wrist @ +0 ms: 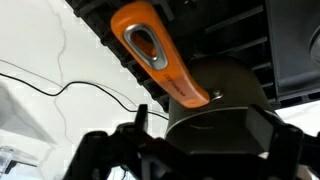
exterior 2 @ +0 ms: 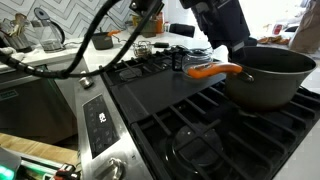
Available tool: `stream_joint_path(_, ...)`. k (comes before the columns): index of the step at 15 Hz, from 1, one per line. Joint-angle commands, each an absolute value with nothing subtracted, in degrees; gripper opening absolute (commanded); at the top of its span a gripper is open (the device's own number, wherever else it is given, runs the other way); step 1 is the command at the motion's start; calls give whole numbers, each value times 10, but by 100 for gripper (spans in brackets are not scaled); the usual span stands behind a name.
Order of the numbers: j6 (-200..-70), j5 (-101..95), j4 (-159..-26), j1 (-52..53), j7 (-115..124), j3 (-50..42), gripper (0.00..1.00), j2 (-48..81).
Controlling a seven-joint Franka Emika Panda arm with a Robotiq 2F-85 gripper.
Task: Remove the pot from the rear right plate onto the front left plate of the stove and spin the pot on the plate anticlockwise once
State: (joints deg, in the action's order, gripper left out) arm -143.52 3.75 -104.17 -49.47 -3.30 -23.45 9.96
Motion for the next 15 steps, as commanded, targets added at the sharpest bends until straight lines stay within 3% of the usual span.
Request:
stream_joint_path(1,-1404,83,-987,-514,-75,-236,100,145)
stream_joint_path(10,-1330,139,-913,-558,-153,-202,100,210)
stream_joint_path(12,-1326,140,-898,-564,-150,-197,88,221)
stream_joint_path(13,-1323,141,-890,-568,-148,-193,73,227)
stream_joint_path(15,-1320,143,-880,-574,-150,-185,64,234)
